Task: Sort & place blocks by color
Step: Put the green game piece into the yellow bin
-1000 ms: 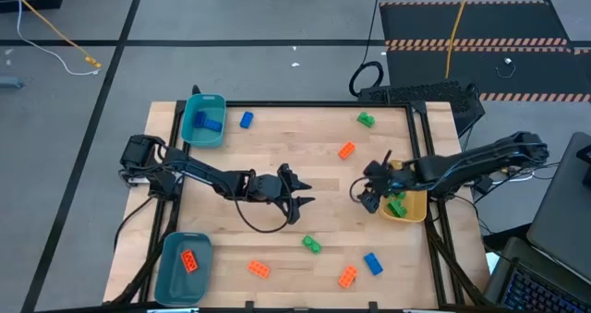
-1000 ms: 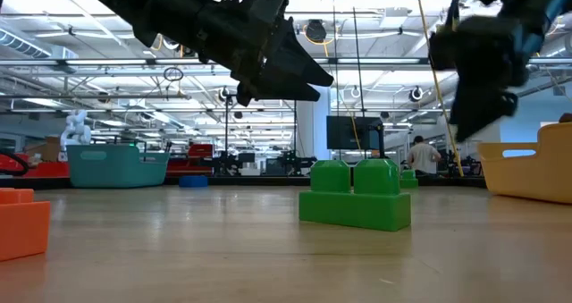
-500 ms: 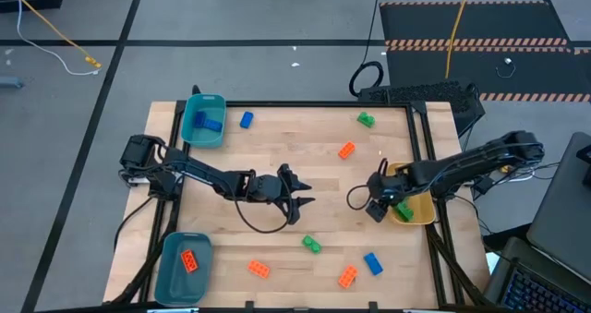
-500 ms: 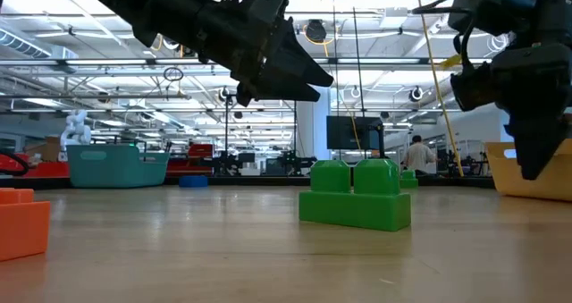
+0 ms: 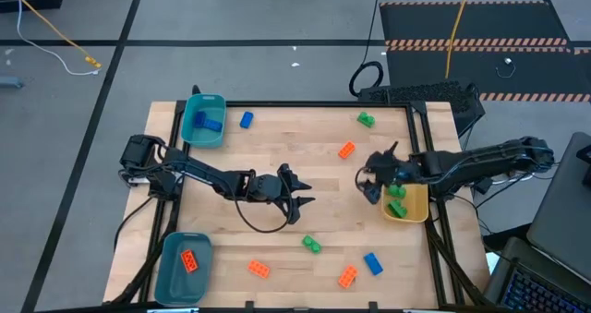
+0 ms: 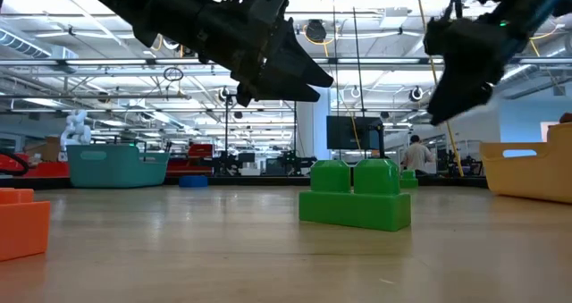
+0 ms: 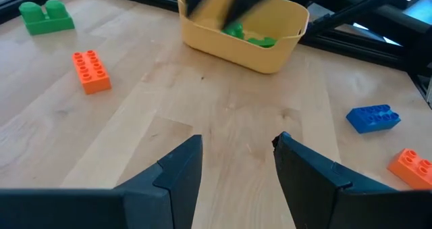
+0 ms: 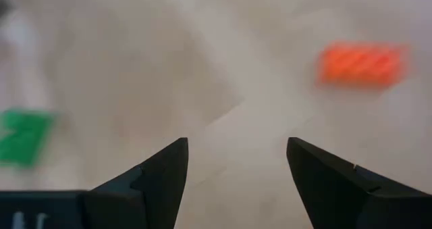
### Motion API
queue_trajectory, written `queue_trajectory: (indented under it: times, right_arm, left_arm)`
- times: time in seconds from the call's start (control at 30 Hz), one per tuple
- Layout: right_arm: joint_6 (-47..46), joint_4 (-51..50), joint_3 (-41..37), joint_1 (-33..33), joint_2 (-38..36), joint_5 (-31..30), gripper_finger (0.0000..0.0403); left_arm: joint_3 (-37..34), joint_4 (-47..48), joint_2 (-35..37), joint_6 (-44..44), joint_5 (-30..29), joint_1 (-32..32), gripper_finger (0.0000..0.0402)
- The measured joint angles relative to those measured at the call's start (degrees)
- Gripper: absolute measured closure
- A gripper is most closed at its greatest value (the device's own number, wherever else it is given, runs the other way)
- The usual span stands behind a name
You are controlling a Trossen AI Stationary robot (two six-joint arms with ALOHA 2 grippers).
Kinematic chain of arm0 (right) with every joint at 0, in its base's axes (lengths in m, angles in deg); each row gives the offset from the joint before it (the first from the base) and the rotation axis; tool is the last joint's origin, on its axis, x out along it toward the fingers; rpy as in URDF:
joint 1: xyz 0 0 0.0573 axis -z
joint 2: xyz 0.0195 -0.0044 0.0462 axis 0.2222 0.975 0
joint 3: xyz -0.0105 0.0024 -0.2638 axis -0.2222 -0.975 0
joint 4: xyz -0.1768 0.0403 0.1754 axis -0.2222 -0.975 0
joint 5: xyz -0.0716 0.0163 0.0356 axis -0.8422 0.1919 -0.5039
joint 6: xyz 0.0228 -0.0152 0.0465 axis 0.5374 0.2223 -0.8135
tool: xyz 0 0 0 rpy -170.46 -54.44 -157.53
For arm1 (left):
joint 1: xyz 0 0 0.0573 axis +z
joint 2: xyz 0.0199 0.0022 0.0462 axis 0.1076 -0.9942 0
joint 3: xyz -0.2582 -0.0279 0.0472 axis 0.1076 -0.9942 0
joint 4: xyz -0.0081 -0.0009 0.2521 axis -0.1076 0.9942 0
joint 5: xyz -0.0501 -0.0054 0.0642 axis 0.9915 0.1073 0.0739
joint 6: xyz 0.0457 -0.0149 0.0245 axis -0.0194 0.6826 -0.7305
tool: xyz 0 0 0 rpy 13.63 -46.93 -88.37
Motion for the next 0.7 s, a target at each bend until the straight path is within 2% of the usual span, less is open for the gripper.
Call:
queue_trajectory:
  times: [0.1, 0.17, 0.27, 0.4, 0.7]
  right_arm:
    - [9.61, 0.69, 1.63, 4.5, 0.38, -8.04, 0.0156]
    - [15.7, 3.1, 3.01, 8.03, 1.58, -11.15, 0.0156]
    - [21.03, 7.01, 4.93, 13.97, 4.2, -10.68, 0.0156]
    - [23.5, 9.06, 7.21, 20.5, 8.49, -7.75, 0.0156]
    - [32.33, 10.98, 10.13, 35.57, 18.13, -7.6, 0.0156]
  left_arm:
    - [0.0, -0.04, 0.0, 0.0, 0.01, 0.0, 0.0218]
    - [0.0, -0.04, 0.0, 0.1, 0.0, 0.0, 0.0218]
    - [0.0, -0.08, 0.0, 0.26, 0.0, 0.0, 0.0218]
    - [-0.02, -0.49, 0.0, 0.33, -0.02, 0.0, 0.0218]
    - [-0.02, -0.56, 0.0, 1.38, -0.04, 0.0, 0.0218]
